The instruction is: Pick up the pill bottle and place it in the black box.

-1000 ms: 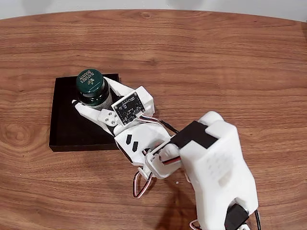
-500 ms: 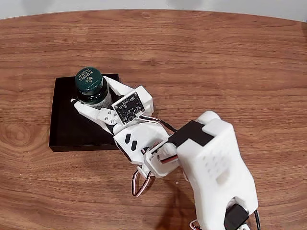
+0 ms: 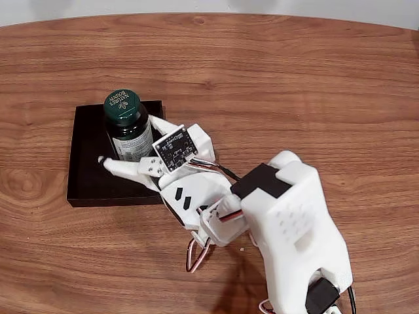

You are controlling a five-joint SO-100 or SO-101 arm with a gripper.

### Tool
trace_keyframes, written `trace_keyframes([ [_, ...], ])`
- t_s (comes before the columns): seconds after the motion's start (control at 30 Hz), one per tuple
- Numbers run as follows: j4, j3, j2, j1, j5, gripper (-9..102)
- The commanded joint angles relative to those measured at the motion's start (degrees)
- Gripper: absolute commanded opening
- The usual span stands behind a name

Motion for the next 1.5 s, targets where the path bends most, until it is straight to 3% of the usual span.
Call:
trace_keyframes([
  [0.0,0.18,0.7,6.77,-0.26,0.53,39],
  [0.63,11.78,14.15,29.62,2.29,1.58,35],
  [1.47,36.47,35.24,71.89,13.62,0.09,29],
])
